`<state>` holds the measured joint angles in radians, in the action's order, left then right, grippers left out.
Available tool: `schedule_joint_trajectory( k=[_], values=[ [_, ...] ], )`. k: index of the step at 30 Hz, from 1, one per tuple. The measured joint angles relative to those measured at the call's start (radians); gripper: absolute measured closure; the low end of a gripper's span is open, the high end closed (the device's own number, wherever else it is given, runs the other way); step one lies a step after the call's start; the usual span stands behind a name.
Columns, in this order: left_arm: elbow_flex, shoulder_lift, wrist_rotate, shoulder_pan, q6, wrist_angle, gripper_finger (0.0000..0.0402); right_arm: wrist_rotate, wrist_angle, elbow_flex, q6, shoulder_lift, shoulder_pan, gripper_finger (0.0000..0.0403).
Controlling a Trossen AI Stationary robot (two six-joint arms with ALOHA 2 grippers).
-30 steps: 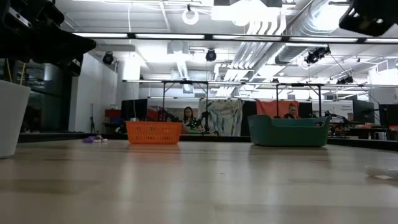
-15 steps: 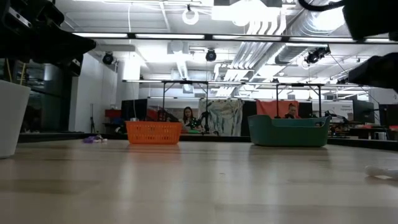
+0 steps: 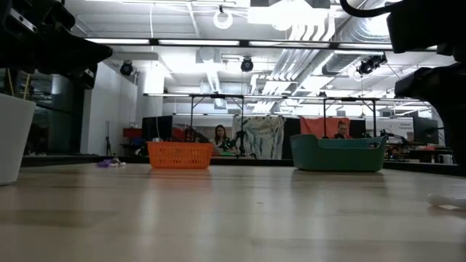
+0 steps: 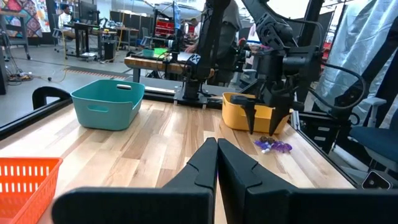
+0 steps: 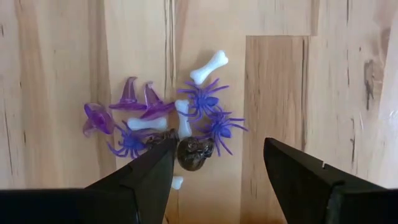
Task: Sort Halloween decoration
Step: Put the black skull toy into the green bin
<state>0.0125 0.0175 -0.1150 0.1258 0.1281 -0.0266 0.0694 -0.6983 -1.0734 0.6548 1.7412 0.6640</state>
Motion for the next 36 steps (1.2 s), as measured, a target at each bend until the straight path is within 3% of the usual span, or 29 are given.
schedule_joint_trajectory(
  k=[36],
  values=[
    [0.000,0.000,0.000,0.000,0.000,0.000,0.0401,0.028,-0.083,0.011,0.022,0.053,-0.056,0.0164]
  ],
)
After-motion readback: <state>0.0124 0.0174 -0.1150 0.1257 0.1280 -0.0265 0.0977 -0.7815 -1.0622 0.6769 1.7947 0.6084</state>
